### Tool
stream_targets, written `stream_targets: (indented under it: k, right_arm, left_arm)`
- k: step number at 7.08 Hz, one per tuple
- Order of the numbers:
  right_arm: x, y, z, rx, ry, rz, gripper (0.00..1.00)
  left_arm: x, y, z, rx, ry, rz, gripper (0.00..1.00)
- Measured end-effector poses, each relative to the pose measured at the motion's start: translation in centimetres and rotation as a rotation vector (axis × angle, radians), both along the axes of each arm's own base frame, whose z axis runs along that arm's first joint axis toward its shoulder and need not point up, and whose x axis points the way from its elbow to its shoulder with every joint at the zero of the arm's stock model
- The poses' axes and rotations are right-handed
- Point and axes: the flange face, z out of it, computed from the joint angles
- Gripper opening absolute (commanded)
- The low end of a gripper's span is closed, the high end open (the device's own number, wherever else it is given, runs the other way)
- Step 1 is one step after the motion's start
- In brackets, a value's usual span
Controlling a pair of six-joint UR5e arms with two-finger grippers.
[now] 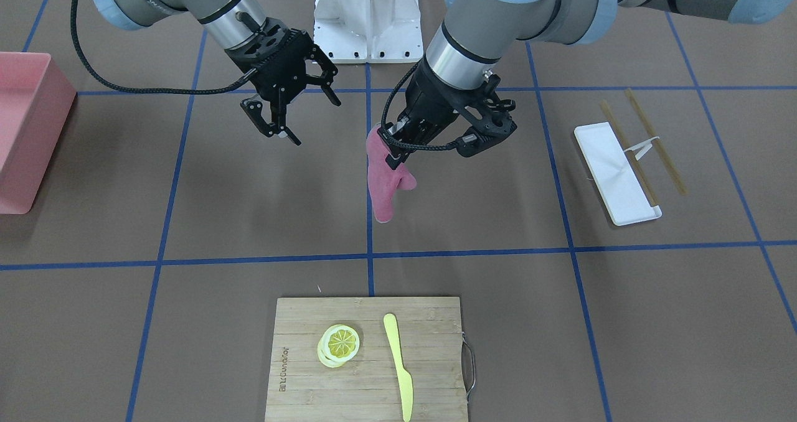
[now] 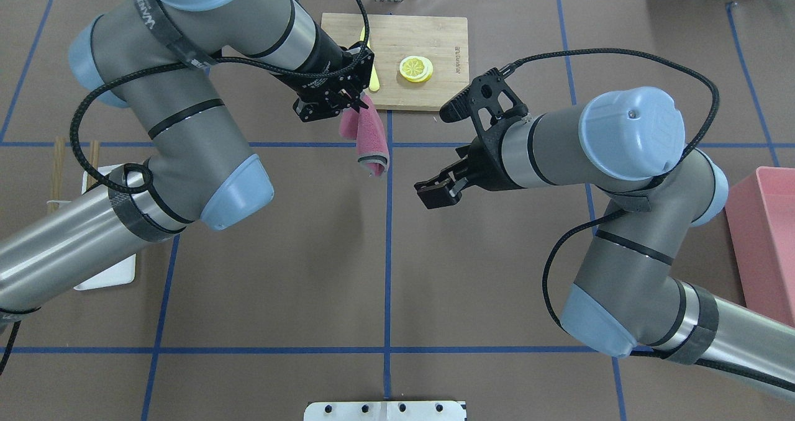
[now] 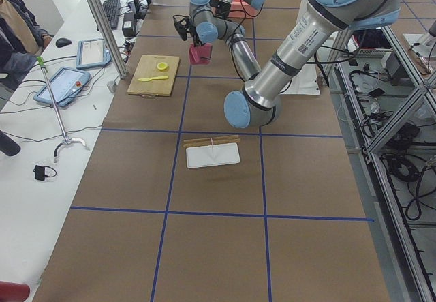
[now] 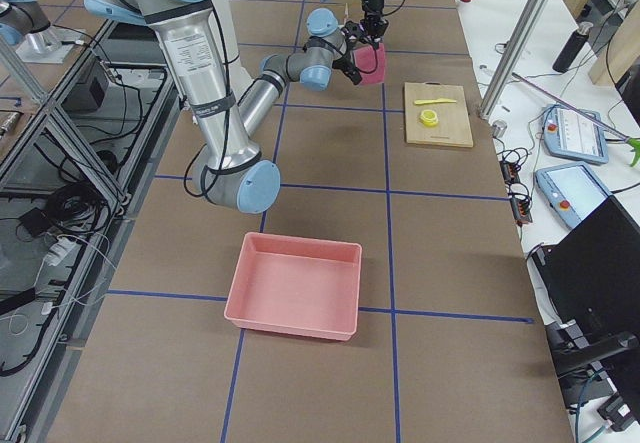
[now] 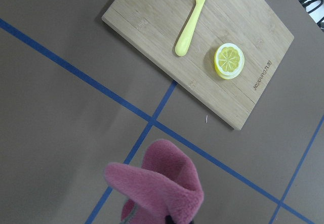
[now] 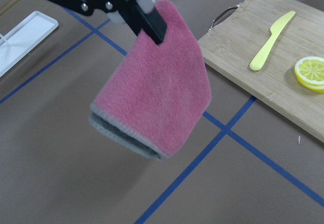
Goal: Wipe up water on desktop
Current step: 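Carry the cloth to table center with left gripper while right gripper approaches, then grasp the hanging cloth with the right gripper below the left gripper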
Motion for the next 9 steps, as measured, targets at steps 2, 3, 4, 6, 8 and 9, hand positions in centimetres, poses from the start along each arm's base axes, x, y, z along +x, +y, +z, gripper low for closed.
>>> stream_targets:
  k: [2, 3, 4, 6, 8, 9]
  right_arm:
    - [-0.1, -0.3, -1.1, 0.029, -0.009, 0.053, 1.00]
    - [-0.4, -0.3, -1.4, 0.044, -0.012, 0.075, 1.00]
    - [-0.8, 0.0, -1.7, 0.059, -0.026, 0.087, 1.00]
    - [-1.9, 0.9, -1.9, 0.080, -0.048, 0.101, 1.00]
    - [-2.3, 1.3, -1.9, 0.089, -0.048, 0.124, 0.93]
    - [-2.4, 1.3, -1.9, 0.089, -0.047, 0.129, 0.86]
  left_arm:
    - [0.9, 0.7, -0.7, -0.100, 0.037, -0.038, 0.00]
    - [1.1, 1.0, -1.1, -0.150, 0.056, -0.056, 0.00]
    - [1.3, 1.4, -1.7, -0.185, 0.072, -0.066, 0.00]
    - [1.8, 1.9, -2.7, -0.223, 0.092, -0.076, 0.00]
    - [1.8, 2.2, -3.0, -0.224, 0.110, -0.075, 0.00]
    - [1.8, 2.3, -3.1, -0.221, 0.117, -0.073, 0.00]
